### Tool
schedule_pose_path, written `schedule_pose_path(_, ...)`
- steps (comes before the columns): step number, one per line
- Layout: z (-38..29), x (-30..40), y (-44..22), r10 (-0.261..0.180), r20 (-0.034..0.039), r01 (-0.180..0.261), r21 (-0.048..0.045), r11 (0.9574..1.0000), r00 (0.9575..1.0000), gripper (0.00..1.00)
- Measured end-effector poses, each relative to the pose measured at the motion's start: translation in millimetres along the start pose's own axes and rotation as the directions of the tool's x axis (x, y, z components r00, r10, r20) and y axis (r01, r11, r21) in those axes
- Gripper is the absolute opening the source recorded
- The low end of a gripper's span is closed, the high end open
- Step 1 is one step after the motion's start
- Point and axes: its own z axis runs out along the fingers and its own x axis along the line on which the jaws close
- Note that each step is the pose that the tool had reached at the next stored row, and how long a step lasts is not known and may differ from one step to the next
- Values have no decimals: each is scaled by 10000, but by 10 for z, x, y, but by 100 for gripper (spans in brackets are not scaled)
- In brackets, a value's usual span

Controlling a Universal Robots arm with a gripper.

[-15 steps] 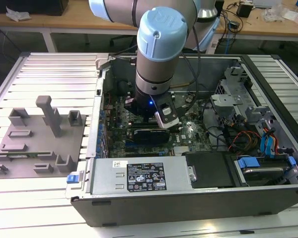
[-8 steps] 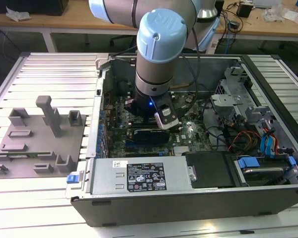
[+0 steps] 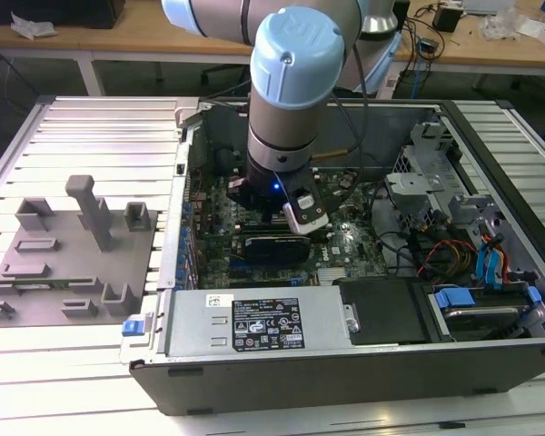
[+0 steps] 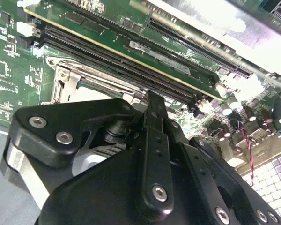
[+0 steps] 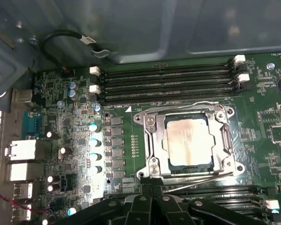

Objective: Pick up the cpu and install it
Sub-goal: 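Install the second cpu locking lever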

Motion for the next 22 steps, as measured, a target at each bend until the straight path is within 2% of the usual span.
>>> schedule_pose_path(2,-9,-3,-38,0,1,0,-10,10000,10000,11)
schedule_pose_path(6,1,3,-50,-1,-2,1,-59,10000,10000,11)
schedule_pose_path(8,12,19,-55,-3,-11,3,-142,9999,10000,11)
schedule_pose_path(11,22,34,-58,-12,-29,11,-378,9993,10000,11)
schedule_pose_path(13,25,37,-59,-16,-45,13,-573,9984,10000,11)
schedule_pose_path(14,34,38,-61,-19,-55,15,-725,9974,10000,11)
schedule_pose_path(16,46,36,-67,-22,-57,17,-769,9970,10000,11)
schedule_pose_path(20,63,22,-78,-2,-56,-3,-775,9970,10000,11)
schedule_pose_path(22,67,-7,-77,16,-52,-20,-783,9969,10000,11)
